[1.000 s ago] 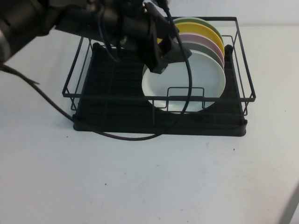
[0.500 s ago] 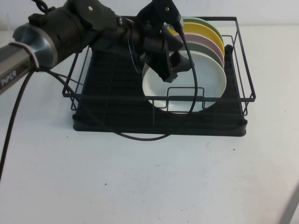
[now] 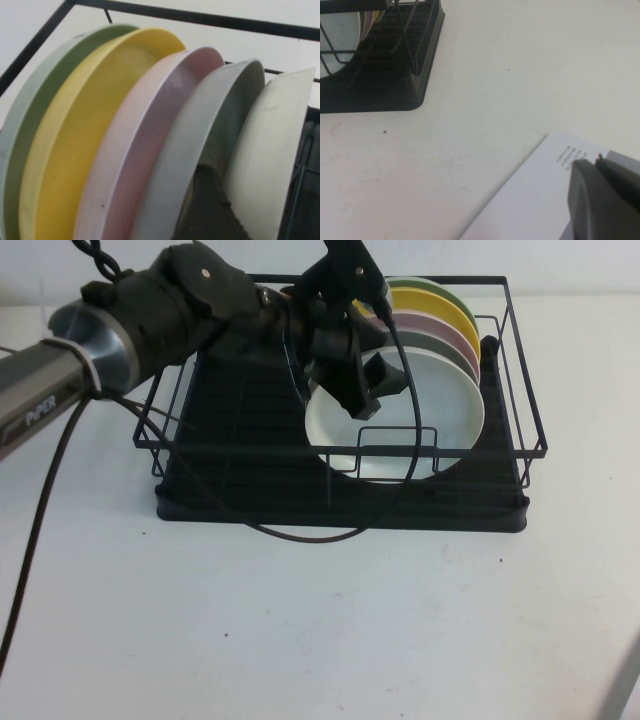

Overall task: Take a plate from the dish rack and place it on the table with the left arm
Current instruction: Grasp the plate from the shelf, then place the plate from the table

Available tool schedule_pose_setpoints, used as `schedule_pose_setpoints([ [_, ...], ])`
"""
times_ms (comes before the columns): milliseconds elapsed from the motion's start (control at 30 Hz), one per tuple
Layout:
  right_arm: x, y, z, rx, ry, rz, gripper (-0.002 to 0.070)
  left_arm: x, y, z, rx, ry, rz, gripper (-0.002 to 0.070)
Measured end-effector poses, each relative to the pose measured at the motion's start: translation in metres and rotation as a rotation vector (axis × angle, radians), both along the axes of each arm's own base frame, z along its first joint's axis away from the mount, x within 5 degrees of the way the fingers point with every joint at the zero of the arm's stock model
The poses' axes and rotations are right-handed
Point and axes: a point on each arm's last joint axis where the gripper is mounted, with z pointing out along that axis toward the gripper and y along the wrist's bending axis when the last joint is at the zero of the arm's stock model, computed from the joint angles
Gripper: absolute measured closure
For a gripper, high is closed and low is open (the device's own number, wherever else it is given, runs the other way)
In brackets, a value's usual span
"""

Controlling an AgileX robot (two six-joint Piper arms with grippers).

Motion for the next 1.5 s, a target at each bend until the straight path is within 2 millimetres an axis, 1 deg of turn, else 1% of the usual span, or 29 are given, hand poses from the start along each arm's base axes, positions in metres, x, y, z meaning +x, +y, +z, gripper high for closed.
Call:
schedule_pose_setpoints([
  [100,0.000,0.000,0.000,0.000,0.000,0.000,0.0696,0.002,-0.001,-0.006,0.005,0.012,0.002,0.0263],
  [267,0.000,0.000,0.000,0.000,0.000,0.000,0.0696,0.005,-0.002,-0.011,0.006,0.010,0.015,0.0268],
  [367,0.000,0.000,0.000,0.000,0.000,0.000,0.0697,0.006,-0.002,-0.010,0.005,0.004,0.019,0.0297],
  [467,0.000,0.000,0.000,0.000,0.000,0.000,0.0696,0.007,-0.001,-0.010,0.005,-0.003,0.024,0.0366],
  [633,0.000,0.000,0.000,0.000,0.000,0.000,0.0697,0.007,-0.001,-0.010,0.008,-0.017,0.027,0.0538],
  [667,0.000,0.000,0.000,0.000,0.000,0.000,0.0696,0.008,-0.001,-0.010,0.014,-0.027,0.025,0.0561],
  [700,0.000,0.000,0.000,0.000,0.000,0.000,0.0697,0.009,0.000,-0.009,0.021,-0.043,0.026,0.0580],
  [867,0.000,0.000,0.000,0.000,0.000,0.000,0.0696,0.007,0.001,-0.004,0.030,-0.062,0.015,0.0584],
  [933,0.000,0.000,0.000,0.000,0.000,0.000,0.0696,0.005,0.001,0.005,0.023,-0.076,0.006,0.0589],
  [1067,0.000,0.000,0.000,0.000,0.000,0.000,0.0696,-0.006,0.005,0.039,-0.010,-0.138,-0.011,0.0597],
  [1167,0.000,0.000,0.000,0.000,0.000,0.000,0.0697,-0.019,0.011,0.070,-0.046,-0.185,-0.018,0.0606],
  [1300,0.000,0.000,0.000,0.000,0.000,0.000,0.0697,-0.049,0.023,0.115,-0.116,-0.207,-0.033,0.0606],
  [1400,0.000,0.000,0.000,0.000,0.000,0.000,0.0696,-0.076,0.033,0.140,-0.165,-0.120,-0.041,0.0606],
  [1433,0.000,0.000,0.000,0.000,0.000,0.000,0.0697,-0.086,0.036,0.145,-0.167,-0.061,-0.047,0.0606],
  [1500,0.000,0.000,0.000,0.000,0.000,0.000,0.0696,-0.103,0.044,0.147,-0.125,0.083,-0.043,0.0606],
])
